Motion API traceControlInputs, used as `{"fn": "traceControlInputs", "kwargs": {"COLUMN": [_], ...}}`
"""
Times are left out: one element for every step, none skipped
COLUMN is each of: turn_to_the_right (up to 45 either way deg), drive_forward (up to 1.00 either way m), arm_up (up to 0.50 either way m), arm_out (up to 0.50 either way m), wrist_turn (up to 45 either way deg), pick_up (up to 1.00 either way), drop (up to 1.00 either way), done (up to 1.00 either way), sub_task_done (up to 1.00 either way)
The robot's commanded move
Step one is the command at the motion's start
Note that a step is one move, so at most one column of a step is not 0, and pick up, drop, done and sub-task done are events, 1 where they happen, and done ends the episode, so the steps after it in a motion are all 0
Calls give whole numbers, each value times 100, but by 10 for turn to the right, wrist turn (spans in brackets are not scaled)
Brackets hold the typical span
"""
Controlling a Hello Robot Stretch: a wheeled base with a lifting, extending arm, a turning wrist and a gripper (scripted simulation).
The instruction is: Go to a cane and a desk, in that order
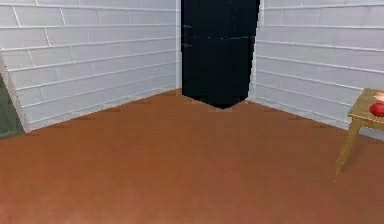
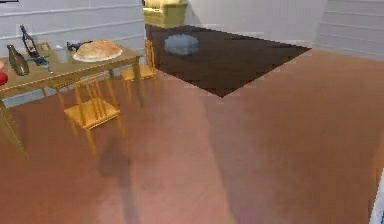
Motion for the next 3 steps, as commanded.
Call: {"fn": "traceControlInputs", "kwargs": {"turn_to_the_right": [0, -450, -180], "drive_forward": [20, 0, 0], "arm_up": [0, 0, 0], "arm_out": [0, 0, 0], "wrist_turn": [0, 0, 0], "pick_up": [0, 0, 0], "drop": [0, 0, 0], "done": [0, 0, 0], "sub_task_done": [0, 0, 0]}}
